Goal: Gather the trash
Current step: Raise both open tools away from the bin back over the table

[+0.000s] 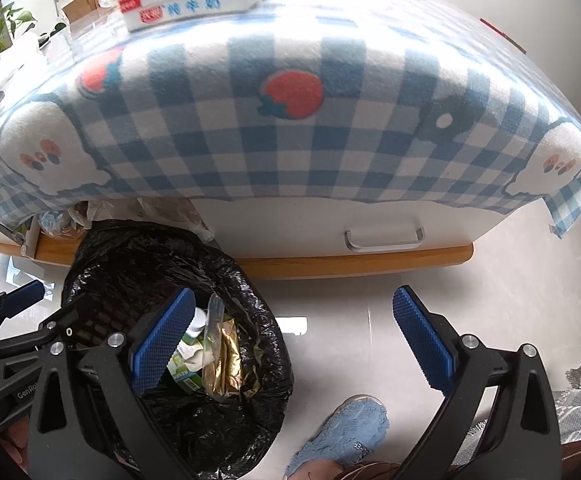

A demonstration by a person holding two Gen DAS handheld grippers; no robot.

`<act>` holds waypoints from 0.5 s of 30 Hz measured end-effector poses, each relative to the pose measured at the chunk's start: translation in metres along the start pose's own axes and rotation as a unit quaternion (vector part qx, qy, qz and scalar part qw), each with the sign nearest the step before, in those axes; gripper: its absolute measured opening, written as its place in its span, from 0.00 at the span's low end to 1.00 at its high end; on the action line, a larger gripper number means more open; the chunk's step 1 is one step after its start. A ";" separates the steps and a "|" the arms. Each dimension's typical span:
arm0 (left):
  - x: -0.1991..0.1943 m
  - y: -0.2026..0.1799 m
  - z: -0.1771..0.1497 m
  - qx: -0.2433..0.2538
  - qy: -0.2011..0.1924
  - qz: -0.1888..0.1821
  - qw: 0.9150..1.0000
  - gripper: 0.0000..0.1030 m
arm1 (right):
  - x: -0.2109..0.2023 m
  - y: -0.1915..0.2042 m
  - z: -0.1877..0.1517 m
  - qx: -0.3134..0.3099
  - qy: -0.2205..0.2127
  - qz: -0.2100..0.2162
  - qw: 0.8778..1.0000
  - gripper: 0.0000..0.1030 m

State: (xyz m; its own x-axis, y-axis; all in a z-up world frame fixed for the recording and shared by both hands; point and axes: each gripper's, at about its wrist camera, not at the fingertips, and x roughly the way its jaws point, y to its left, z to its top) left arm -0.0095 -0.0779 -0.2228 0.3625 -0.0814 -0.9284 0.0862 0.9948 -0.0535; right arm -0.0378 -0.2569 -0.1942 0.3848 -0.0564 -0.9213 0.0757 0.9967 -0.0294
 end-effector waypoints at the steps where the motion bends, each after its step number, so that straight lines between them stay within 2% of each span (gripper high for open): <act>1: -0.002 0.001 0.000 -0.001 -0.002 0.000 1.000 0.80 | -0.003 0.001 0.000 -0.001 -0.002 0.000 1.000 0.92; 3: -0.009 0.003 0.000 -0.003 -0.010 0.003 1.000 0.86 | -0.009 0.003 0.001 -0.005 -0.007 -0.001 1.000 0.92; 8: -0.025 0.011 0.000 -0.009 -0.025 0.008 1.000 0.92 | -0.026 0.006 0.002 -0.008 -0.022 0.003 1.000 0.92; 15: -0.047 0.018 0.001 -0.015 -0.040 0.013 0.999 0.94 | -0.049 0.009 0.005 -0.009 -0.040 0.009 0.999 0.92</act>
State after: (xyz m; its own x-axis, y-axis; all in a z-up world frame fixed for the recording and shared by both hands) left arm -0.0239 -0.0565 -0.1796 0.4383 -0.0589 -0.8969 0.0492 0.9979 -0.0415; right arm -0.0515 -0.2456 -0.1477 0.4584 -0.0421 -0.8877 0.0525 0.9984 -0.0203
